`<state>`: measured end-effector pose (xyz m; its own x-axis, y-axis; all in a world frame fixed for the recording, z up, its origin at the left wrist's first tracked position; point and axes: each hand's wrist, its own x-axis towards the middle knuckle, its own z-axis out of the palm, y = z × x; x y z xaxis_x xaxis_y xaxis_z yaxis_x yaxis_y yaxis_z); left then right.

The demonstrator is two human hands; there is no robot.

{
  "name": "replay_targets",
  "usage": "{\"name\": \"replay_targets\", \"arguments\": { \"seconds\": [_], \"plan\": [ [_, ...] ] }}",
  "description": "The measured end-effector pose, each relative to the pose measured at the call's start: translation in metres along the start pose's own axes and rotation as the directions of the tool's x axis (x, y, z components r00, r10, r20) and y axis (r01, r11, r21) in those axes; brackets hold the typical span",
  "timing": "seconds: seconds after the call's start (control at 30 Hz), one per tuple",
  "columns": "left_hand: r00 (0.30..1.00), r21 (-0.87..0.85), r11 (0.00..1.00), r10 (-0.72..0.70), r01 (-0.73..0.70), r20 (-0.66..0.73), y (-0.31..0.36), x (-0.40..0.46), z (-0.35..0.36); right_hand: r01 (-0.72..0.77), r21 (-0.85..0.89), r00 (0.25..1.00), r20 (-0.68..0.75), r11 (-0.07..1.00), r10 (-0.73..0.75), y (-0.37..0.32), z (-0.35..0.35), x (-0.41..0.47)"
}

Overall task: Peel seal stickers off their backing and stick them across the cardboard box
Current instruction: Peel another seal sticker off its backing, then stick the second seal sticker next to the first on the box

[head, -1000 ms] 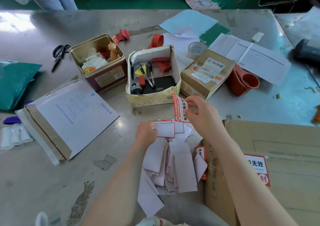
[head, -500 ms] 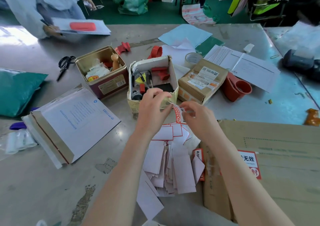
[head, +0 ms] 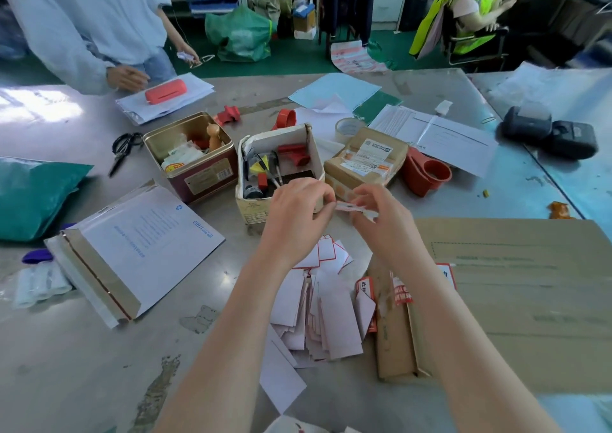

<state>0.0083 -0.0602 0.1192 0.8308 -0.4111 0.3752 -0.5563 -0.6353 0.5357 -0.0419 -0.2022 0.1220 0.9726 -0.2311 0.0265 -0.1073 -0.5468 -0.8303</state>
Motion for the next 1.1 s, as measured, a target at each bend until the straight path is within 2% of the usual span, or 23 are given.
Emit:
{"name": "replay_targets", "arguments": {
  "seconds": [0.07,0.2,0.33,0.43,0.57,0.8,0.9,1.1],
  "plan": [
    [1.0,-0.045,0.999,0.006,-0.005,0.018,0.011,-0.003,-0.001,-0.016,0.062,0.999,-0.042,0.998,0.019,0.002,-0.008,-0.005],
    [0.997,-0.251,0.965,-0.077,0.081,0.025,0.035,-0.01,-0.001,-0.03,0.329,0.984,-0.154,0.944,0.085,0.005,-0.027,-0.017],
    [0.986,-0.404,0.902,-0.164,0.152,0.003,0.051,-0.012,0.006,-0.026,0.533,0.965,-0.207,0.846,0.16,0.014,-0.045,-0.026],
    [0.963,-0.547,0.807,-0.269,0.223,-0.004,0.058,-0.013,0.012,-0.032,0.588,0.944,-0.248,0.808,0.218,0.025,-0.06,-0.03],
    [0.907,-0.695,0.627,-0.413,0.352,0.086,0.069,-0.015,0.025,-0.098,0.565,0.937,-0.224,0.819,0.266,0.041,-0.077,-0.04],
    [0.87,-0.707,0.545,-0.444,0.451,0.213,0.098,-0.017,0.049,-0.126,0.457,0.924,-0.268,0.88,0.272,0.06,-0.095,-0.056],
    [0.856,-0.668,0.562,-0.457,0.488,0.241,0.107,-0.02,0.057,-0.149,0.392,0.913,-0.298,0.908,0.279,0.069,-0.104,-0.061],
    [0.881,-0.515,0.718,-0.427,0.468,0.204,0.123,-0.027,0.074,-0.176,0.18,0.906,-0.355,0.968,0.231,0.084,-0.117,-0.074]
  ]
}}
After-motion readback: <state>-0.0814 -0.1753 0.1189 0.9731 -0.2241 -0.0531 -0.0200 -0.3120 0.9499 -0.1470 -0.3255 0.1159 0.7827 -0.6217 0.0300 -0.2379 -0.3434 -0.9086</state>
